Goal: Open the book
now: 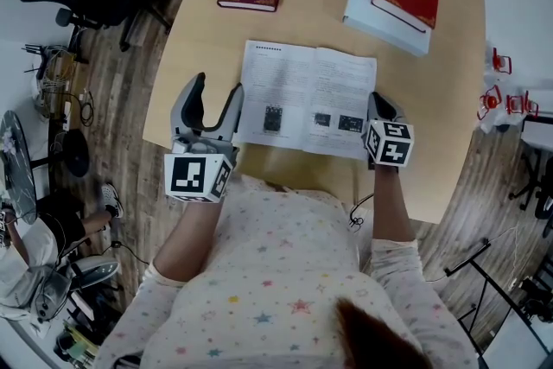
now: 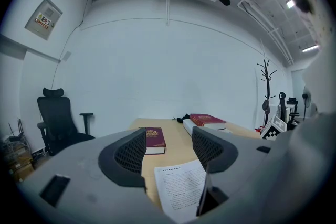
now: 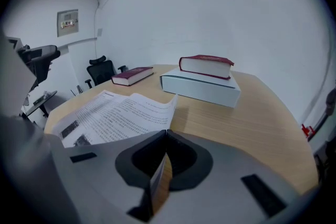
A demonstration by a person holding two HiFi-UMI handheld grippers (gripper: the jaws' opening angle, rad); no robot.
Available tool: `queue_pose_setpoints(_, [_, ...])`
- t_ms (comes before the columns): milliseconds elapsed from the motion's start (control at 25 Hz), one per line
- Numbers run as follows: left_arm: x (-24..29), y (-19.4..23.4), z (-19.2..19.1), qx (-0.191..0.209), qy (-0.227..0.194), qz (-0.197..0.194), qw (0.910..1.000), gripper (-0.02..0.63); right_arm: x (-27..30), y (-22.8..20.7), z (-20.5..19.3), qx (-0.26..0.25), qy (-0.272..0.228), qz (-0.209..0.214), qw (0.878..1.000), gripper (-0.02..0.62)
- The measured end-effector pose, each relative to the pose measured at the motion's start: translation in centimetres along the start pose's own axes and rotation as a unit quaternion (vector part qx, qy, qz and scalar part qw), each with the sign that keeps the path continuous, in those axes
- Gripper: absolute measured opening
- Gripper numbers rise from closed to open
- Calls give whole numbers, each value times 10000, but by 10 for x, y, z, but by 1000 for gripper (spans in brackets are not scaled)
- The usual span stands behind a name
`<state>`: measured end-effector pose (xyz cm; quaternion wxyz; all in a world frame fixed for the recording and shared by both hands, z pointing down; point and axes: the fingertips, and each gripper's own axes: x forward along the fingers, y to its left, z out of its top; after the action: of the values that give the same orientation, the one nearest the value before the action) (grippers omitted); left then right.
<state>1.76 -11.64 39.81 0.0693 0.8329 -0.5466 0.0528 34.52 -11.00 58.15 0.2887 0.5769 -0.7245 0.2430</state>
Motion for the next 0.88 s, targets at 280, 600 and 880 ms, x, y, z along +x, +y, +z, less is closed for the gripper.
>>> queue_pose_setpoints(280, [-3, 3, -1, 21, 37, 25, 10000, 256, 6, 2, -7, -443, 164, -223, 9986, 4])
queue_pose_setpoints(600, [-3, 4, -1, 4, 47, 8, 10000, 256, 7, -1, -15, -526, 330, -277, 9977, 33])
queue_pose_setpoints(880, [-3, 3, 0, 4, 35, -34, 10000, 256, 2, -11, -21, -611, 439, -494, 9959, 56])
